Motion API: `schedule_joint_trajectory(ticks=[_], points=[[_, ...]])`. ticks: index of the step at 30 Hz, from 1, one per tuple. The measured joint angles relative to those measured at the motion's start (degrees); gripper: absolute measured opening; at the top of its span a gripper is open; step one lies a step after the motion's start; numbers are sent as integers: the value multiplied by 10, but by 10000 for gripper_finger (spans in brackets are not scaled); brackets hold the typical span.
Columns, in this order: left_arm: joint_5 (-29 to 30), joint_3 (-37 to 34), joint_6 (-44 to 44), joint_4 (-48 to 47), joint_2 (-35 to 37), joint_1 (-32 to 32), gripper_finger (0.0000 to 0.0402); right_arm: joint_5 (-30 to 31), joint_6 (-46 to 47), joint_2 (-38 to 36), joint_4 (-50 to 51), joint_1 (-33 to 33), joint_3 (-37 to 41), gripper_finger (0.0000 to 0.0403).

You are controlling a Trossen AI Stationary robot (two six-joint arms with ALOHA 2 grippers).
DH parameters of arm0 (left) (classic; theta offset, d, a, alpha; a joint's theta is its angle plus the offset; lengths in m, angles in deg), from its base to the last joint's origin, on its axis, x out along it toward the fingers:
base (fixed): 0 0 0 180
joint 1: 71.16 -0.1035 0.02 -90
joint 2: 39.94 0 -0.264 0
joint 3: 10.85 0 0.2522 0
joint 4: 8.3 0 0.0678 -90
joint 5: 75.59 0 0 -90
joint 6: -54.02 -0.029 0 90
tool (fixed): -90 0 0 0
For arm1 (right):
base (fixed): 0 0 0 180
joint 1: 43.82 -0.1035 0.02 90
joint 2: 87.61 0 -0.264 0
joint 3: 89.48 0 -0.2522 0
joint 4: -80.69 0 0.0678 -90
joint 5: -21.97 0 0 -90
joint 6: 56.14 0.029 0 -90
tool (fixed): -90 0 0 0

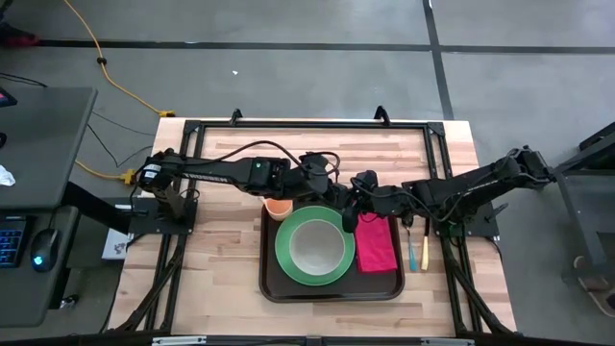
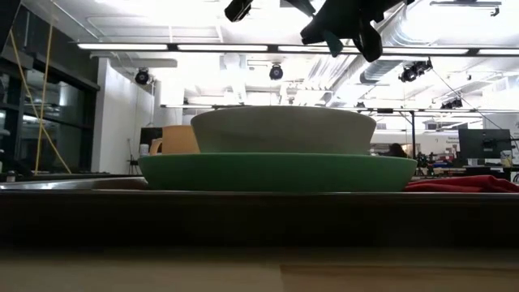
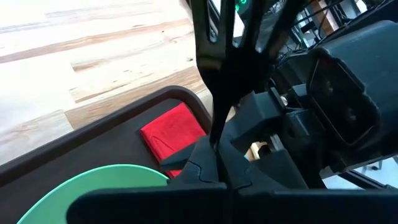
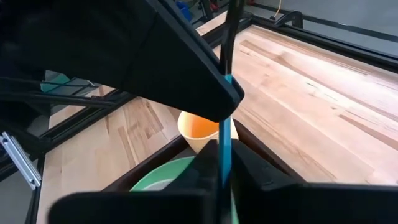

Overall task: Set up tray
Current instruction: Put the fork on top of the table napkin on the serving tray

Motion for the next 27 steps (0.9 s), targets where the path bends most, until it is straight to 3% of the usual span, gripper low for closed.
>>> schedule_joint_trajectory(ticks=[2, 27], points=[[-1, 0, 0, 1, 0, 0, 10, -3, -5, 0, 0, 0, 0, 7], [-16, 1, -26, 21, 1, 0, 43, 3, 20, -24, 3, -1, 1, 0]])
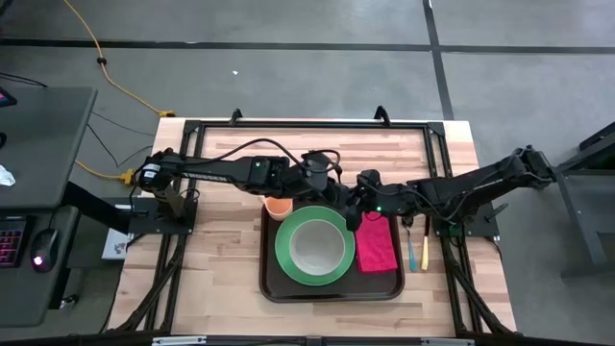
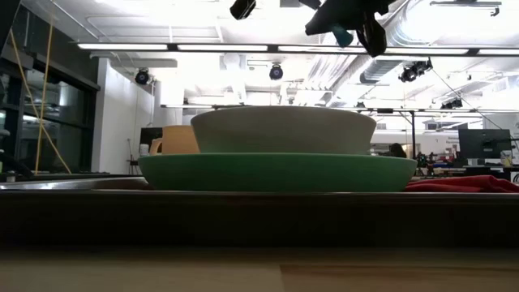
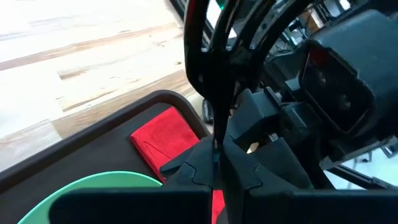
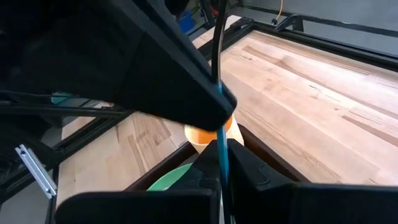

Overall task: Set up tray
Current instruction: Put the fork on top of the table napkin on the serving tray

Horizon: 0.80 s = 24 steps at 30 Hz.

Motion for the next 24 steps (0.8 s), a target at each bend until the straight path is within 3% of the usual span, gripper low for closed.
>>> schedule_joint_trajectory(ticks=[24], points=[[-33, -1, -31, 35, -2, 0, 44, 22, 39, -17, 45, 0, -2, 0]])
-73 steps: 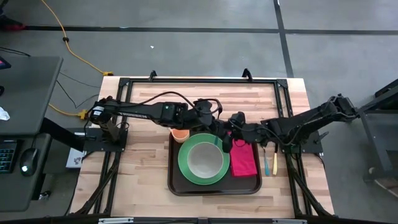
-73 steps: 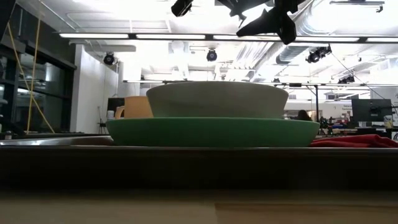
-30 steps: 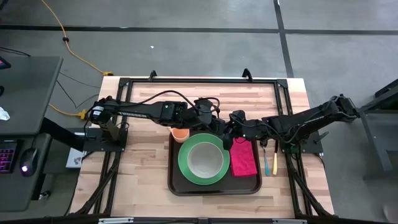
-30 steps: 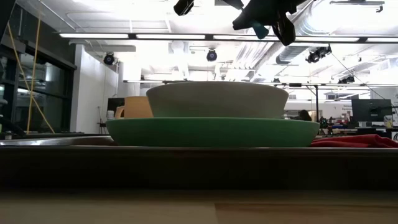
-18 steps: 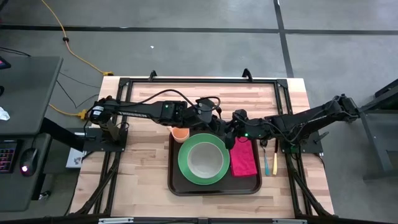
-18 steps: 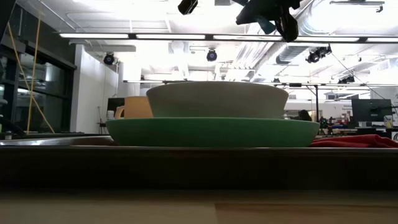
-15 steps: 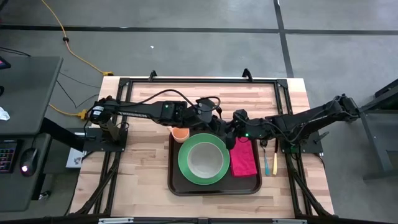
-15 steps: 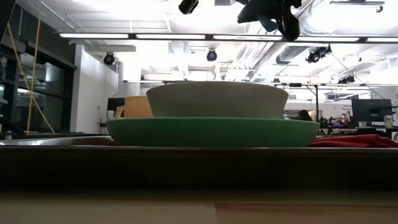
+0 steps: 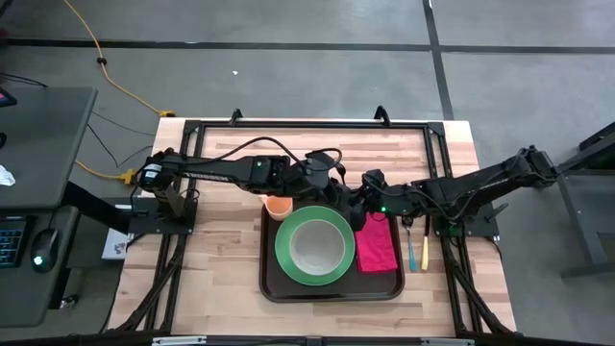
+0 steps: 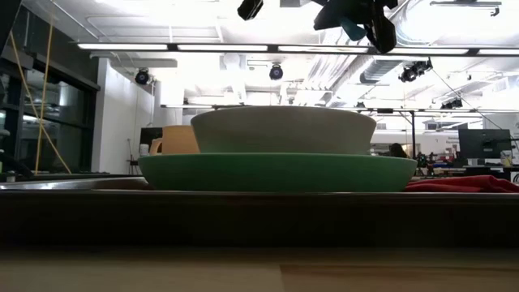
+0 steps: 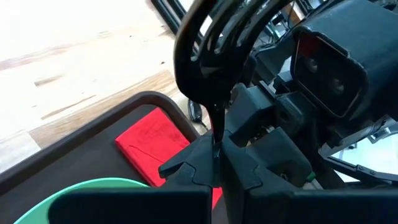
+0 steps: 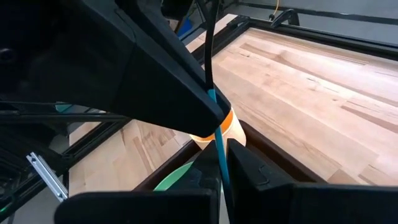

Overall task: Set up tray
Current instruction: Put the fork on top of the table napkin on the serving tray

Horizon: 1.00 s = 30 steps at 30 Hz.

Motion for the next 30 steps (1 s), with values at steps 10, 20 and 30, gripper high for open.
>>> schedule_joint_trajectory(ticks=[10, 20, 30], points=[[-10, 0, -1, 0, 0, 0, 44, -6, -9, 0, 2, 0, 0, 0], [-26, 0, 0, 1, 0, 0, 44, -36, -43, 1, 4, 3, 0, 0], [-58, 1, 5, -5, 3, 5, 43, -51, 12, 3, 75, 40, 3, 1]])
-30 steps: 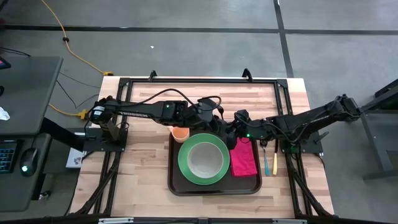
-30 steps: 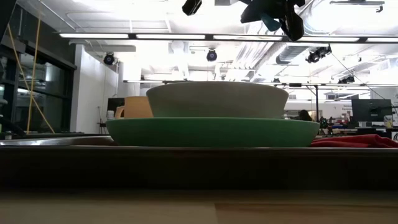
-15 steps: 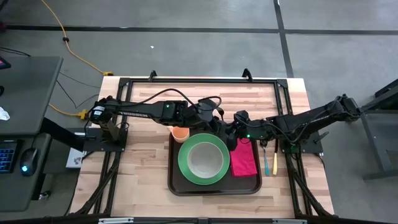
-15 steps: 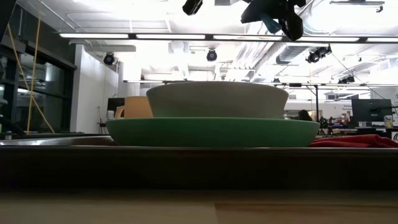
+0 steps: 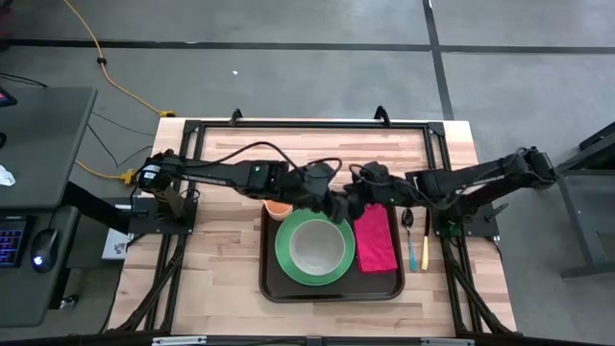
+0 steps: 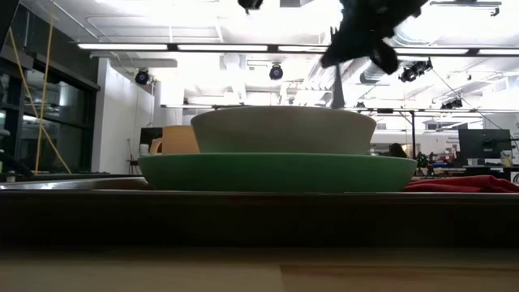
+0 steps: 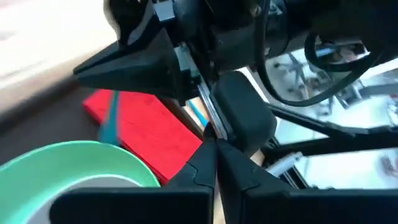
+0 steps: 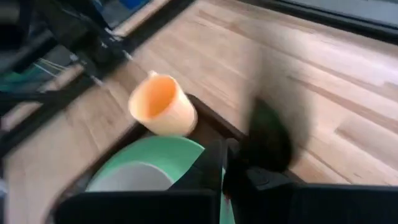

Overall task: Set up tray
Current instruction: Put the fork on top of the table napkin on the serving tray

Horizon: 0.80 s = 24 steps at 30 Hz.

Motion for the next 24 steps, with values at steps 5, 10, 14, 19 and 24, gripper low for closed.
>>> schedule_joint_trajectory(ticks=[5, 10, 14, 19, 24], points=[[6, 0, 0, 2, -1, -4, 44, -12, 7, -1, 6, 5, 0, 1], [8, 0, -11, 0, -1, -3, 44, -14, 8, -12, 24, 5, 0, 1], [12, 0, -18, -6, -2, -4, 44, -12, 19, -31, 55, 4, 0, 0], [10, 0, -27, -31, -2, -4, 44, -10, 37, -68, 100, 2, 0, 0], [2, 0, -28, -67, 1, -4, 44, -25, 49, -104, 125, -10, 0, 0]])
